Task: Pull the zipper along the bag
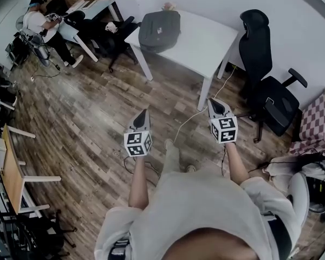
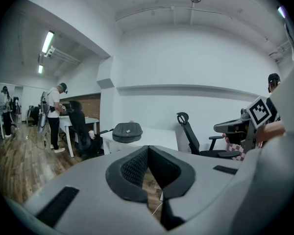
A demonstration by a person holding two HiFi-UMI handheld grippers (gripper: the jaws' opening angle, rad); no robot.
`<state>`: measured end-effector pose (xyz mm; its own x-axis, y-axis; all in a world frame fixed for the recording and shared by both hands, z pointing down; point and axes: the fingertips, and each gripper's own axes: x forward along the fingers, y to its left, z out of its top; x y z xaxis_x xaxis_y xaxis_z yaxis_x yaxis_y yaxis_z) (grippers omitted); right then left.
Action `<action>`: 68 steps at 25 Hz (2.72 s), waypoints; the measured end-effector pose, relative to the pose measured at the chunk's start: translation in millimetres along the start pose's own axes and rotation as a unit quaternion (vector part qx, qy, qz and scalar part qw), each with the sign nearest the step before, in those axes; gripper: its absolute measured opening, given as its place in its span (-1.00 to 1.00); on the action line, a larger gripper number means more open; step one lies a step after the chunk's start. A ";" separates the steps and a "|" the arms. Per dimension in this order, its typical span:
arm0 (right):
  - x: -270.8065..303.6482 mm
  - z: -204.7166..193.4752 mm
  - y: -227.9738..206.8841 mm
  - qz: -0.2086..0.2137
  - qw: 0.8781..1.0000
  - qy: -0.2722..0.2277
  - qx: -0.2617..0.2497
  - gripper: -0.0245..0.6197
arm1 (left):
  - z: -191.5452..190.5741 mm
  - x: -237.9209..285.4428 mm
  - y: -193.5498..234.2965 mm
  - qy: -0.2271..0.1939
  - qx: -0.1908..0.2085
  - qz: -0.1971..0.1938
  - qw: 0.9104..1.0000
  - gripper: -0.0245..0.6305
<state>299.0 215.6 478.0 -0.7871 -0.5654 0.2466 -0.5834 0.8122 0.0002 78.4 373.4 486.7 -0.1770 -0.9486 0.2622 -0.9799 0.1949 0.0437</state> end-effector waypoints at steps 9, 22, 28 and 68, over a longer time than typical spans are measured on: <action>79.1 12.0 -26.1 -0.016 1.000 0.005 -0.002 -0.88 | 13.8 89.2 35.1 -0.001 -0.001 -0.023 1.000 -0.85; 217.5 61.3 -42.5 -0.064 0.998 0.025 -0.006 -0.88 | 71.6 229.9 130.0 -0.003 0.002 -0.077 0.997 -0.85; 263.7 71.6 -45.0 -0.084 0.996 0.031 -0.011 -0.88 | 79.9 281.2 158.0 0.001 0.007 -0.107 0.994 -0.85; 507.1 45.4 -195.1 -0.032 0.994 0.092 0.052 -0.88 | 82.6 531.4 178.1 0.105 0.111 -0.134 0.979 -0.85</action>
<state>4.6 -236.0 559.1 -0.7030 -0.5718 0.4229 -0.6563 0.7506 -0.0761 -197.8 -116.5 554.2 0.0901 -0.8812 0.4642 -0.9885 -0.1359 -0.0660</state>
